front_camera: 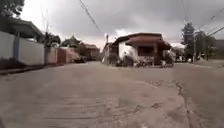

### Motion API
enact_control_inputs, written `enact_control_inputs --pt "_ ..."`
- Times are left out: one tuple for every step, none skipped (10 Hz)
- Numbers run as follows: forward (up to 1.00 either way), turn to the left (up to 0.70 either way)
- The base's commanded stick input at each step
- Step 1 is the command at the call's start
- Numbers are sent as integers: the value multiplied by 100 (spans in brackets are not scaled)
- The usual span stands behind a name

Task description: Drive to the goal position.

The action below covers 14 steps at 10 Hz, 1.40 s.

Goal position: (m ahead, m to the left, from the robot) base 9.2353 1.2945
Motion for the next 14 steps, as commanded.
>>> enact_control_inputs --pt "100 0" --pt "100 0" --pt "100 0" --pt "100 0" --pt "100 0" --pt "100 0" --pt "100 0" --pt "100 0" --pt "100 0" --pt "100 0" --pt "100 0" --pt "100 0" --pt "100 0" --pt "100 0"
